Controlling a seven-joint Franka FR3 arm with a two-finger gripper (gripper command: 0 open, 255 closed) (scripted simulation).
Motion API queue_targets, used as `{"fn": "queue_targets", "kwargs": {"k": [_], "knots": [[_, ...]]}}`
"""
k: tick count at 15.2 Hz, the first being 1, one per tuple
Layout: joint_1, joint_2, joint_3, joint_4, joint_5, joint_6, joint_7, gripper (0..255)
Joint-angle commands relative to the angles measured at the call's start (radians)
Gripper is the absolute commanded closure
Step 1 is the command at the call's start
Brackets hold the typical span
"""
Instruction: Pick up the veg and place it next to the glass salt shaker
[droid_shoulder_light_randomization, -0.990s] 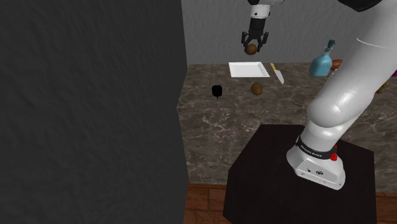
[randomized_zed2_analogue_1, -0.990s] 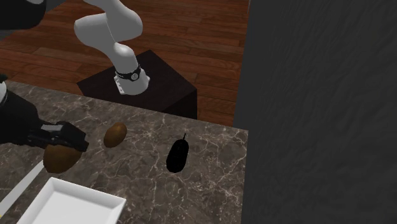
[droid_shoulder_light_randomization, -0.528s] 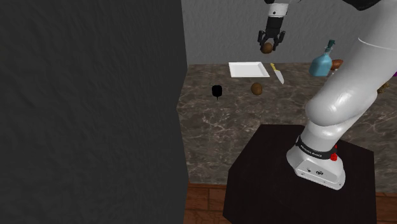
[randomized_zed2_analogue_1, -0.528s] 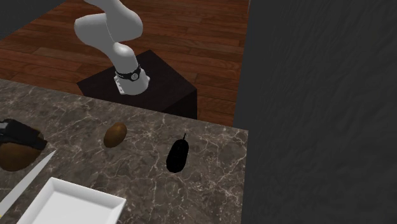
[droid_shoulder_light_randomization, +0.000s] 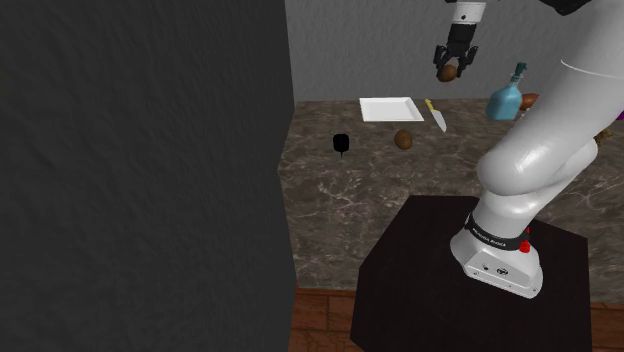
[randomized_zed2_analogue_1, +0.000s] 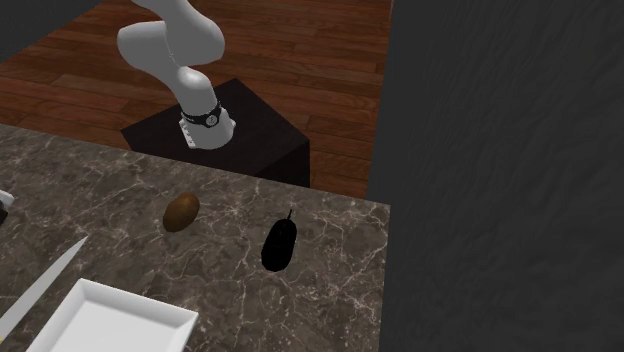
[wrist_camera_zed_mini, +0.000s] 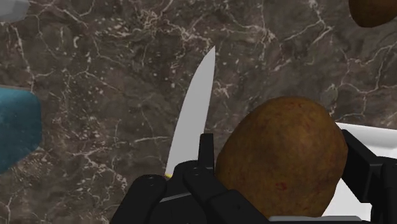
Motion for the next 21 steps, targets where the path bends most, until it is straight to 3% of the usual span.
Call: {"fn": "queue_targets", "kwargs": {"k": [1,10,21], "knots": [[-0.025,0.025,-0.029,0.02,0.005,-0.001,-0.058,255],[-0.156,0.178,-0.143,0.184,0.062,-0.047,-0.313,255],[-0.158,0.203,-0.138,0.063,0.079,0.094,-0.328,255]]}}
